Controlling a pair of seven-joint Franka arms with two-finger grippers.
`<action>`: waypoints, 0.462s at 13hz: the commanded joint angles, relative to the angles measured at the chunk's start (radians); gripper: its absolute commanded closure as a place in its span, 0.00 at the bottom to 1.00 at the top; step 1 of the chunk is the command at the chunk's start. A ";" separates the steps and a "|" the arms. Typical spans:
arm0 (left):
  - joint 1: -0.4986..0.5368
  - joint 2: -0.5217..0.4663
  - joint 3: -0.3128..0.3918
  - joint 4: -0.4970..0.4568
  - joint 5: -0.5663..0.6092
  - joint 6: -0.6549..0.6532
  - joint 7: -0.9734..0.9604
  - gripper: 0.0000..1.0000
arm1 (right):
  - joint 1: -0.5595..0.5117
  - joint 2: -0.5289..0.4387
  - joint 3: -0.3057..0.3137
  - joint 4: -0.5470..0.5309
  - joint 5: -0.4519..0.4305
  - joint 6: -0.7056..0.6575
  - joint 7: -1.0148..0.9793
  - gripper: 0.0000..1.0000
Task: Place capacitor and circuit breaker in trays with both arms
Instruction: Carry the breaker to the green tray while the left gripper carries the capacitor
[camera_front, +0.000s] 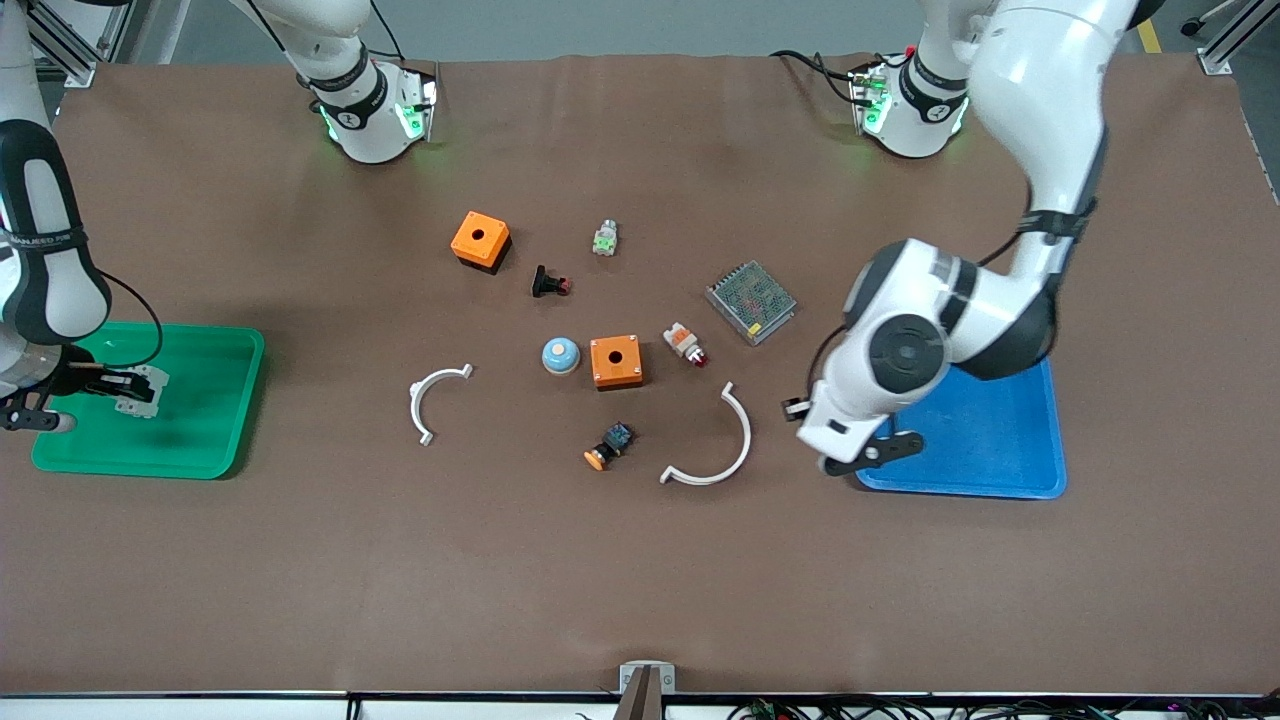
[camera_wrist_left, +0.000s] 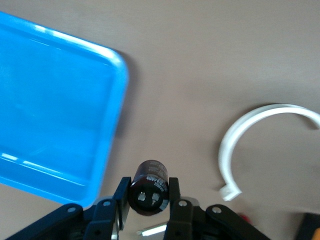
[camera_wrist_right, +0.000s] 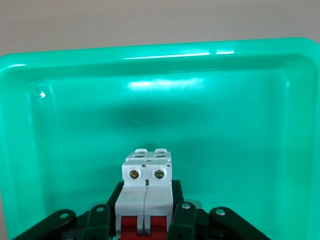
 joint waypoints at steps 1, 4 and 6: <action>0.150 -0.097 -0.041 -0.154 0.008 0.003 0.189 0.72 | -0.024 0.004 0.022 -0.004 -0.015 0.022 -0.010 1.00; 0.262 -0.092 -0.039 -0.185 0.064 0.007 0.317 0.72 | -0.022 0.021 0.022 -0.004 -0.014 0.041 -0.010 1.00; 0.313 -0.075 -0.039 -0.224 0.106 0.058 0.336 0.71 | -0.022 0.043 0.022 0.008 -0.011 0.045 -0.008 1.00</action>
